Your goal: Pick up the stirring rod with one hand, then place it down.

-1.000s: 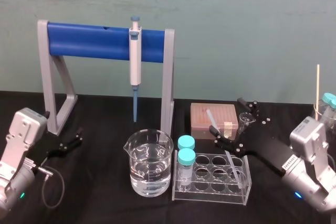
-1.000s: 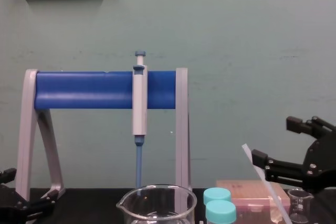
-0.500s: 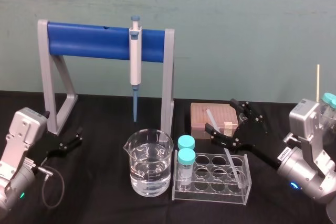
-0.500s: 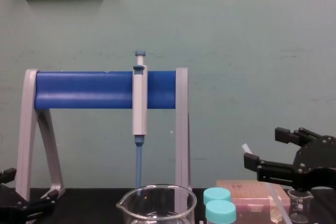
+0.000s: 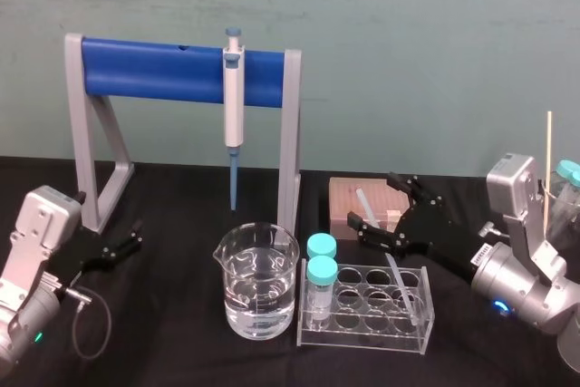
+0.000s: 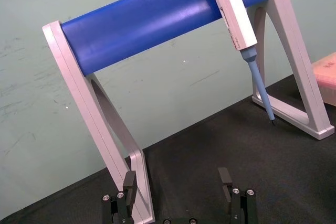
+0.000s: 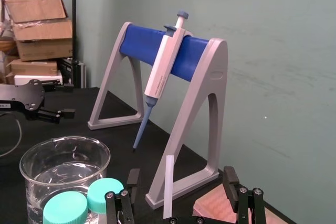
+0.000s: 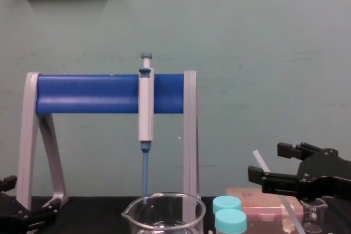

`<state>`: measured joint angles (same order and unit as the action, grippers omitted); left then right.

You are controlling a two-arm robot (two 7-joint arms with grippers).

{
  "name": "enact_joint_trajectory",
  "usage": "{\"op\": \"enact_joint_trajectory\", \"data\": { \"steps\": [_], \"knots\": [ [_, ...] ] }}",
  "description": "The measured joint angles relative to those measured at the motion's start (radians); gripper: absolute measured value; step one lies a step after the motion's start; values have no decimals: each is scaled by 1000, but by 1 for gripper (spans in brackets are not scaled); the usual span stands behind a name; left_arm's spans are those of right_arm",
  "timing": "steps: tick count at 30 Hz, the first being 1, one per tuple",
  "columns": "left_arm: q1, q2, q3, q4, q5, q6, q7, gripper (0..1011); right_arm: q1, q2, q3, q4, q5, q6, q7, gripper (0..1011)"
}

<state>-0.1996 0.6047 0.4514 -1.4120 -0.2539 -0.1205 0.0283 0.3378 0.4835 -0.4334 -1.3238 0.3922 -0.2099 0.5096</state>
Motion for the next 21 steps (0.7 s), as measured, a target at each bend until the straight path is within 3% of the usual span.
{"op": "enact_joint_trajectory", "data": {
  "steps": [11,21],
  "knots": [
    [0,0,0,0,0,0,0,1000,34,-30,6,65,2,26,63,1003],
    [0,0,0,0,0,0,0,1000,42,-44,11,89,-17,46,80,1003]
  ]
}}
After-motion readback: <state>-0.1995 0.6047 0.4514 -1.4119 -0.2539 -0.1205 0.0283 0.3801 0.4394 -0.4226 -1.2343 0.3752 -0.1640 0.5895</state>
